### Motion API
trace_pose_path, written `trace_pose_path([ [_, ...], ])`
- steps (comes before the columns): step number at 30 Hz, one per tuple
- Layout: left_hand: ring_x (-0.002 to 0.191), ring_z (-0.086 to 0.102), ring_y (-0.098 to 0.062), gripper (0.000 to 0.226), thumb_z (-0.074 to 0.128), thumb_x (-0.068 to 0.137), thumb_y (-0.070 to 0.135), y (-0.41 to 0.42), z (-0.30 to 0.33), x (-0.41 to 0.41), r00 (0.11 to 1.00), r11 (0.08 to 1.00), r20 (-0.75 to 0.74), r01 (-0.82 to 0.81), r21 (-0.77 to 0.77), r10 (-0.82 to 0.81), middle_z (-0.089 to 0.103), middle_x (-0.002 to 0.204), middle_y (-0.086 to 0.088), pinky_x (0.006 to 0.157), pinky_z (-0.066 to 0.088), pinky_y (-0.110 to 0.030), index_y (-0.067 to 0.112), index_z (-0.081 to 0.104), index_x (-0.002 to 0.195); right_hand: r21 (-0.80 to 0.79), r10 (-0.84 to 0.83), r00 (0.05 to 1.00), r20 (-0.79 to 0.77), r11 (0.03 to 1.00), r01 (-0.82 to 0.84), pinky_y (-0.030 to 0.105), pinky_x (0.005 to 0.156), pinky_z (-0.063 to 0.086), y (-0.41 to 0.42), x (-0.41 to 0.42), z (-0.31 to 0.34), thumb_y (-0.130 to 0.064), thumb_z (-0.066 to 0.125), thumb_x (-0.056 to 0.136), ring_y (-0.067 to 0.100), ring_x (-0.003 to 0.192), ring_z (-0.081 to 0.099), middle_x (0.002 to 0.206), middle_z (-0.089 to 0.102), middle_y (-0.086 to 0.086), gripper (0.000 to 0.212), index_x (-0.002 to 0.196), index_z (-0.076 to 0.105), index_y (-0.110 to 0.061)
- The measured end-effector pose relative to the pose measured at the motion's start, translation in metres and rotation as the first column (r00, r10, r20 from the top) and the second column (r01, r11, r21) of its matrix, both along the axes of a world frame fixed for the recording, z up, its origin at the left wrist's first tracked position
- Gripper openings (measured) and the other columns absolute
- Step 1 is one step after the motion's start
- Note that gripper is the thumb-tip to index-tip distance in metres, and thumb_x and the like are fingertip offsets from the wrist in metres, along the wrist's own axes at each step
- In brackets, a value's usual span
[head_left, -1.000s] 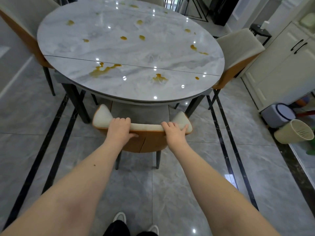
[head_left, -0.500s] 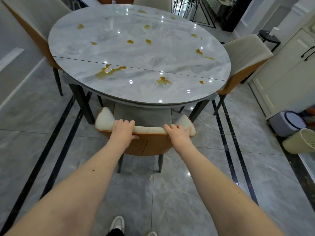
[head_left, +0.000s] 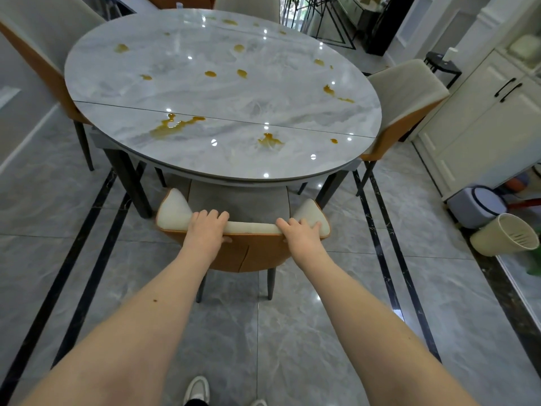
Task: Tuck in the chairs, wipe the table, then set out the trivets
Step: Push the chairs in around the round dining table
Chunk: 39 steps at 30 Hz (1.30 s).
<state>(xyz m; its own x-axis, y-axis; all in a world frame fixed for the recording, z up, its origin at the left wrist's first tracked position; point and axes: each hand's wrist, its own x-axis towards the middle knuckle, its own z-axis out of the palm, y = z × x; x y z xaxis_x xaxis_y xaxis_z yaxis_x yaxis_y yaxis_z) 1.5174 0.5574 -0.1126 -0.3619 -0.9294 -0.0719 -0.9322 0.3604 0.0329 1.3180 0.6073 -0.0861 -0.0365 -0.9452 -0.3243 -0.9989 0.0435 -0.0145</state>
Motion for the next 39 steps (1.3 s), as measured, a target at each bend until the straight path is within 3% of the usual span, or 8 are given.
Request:
trace_pose_path([
  [17,0.104,0.052,-0.023,0.034,0.056,0.089,0.042,0.016,0.002,-0.008,0.999,1.0,-0.036,-0.004,-0.003,0.003,0.058,0.109,-0.003,0.092,0.036,-0.033,0.02,0.046,0.113,0.017,0.02,0.999,-0.034,1.0,-0.02,0.065,0.104,0.019,0.002,-0.008,0.002,0.0,0.059,0.083,0.03,0.117,0.04,0.118,0.048,0.004,0.058,0.128,0.034,-0.028],
  [24,0.107,0.05,-0.023,0.039,0.055,0.09,0.041,0.013,0.003,-0.006,1.0,1.0,-0.015,0.022,0.018,-0.022,0.055,0.114,-0.002,0.095,0.036,-0.035,0.021,0.043,0.121,0.003,-0.025,1.0,-0.002,1.0,0.025,0.066,0.107,0.014,0.003,-0.004,-0.001,-0.001,0.06,0.083,0.03,0.118,0.041,0.117,0.05,0.004,0.055,0.125,0.036,-0.028],
  [39,0.108,0.05,-0.025,0.039,0.056,0.089,0.042,0.02,0.002,-0.009,1.0,0.999,0.003,-0.002,0.042,0.001,0.056,0.115,-0.004,0.093,0.035,-0.035,0.019,0.044,0.118,0.012,-0.034,0.999,0.018,0.999,0.034,0.065,0.107,0.013,0.01,-0.007,-0.004,-0.004,0.059,0.085,0.029,0.117,0.04,0.114,0.049,0.002,0.048,0.119,0.037,-0.029],
])
